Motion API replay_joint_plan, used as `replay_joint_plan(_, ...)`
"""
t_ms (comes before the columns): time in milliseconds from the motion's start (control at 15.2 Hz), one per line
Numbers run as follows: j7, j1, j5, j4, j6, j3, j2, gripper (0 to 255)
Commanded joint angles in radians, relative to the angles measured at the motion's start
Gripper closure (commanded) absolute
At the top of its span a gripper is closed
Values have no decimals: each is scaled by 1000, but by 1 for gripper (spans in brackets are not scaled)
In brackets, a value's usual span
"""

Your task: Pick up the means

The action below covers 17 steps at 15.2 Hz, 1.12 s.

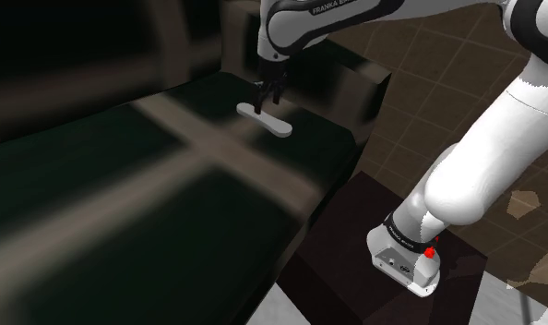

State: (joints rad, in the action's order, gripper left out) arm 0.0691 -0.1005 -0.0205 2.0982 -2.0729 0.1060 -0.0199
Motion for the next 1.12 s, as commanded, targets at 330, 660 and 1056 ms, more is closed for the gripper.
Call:
replay_joint_plan(330,8,-3,-7,38,-91,3,53,0)
replay_joint_plan(660,9,-3,-8,43,-99,3,56,255)
replay_joint_plan(1056,8,-3,-7,43,-99,3,55,255)
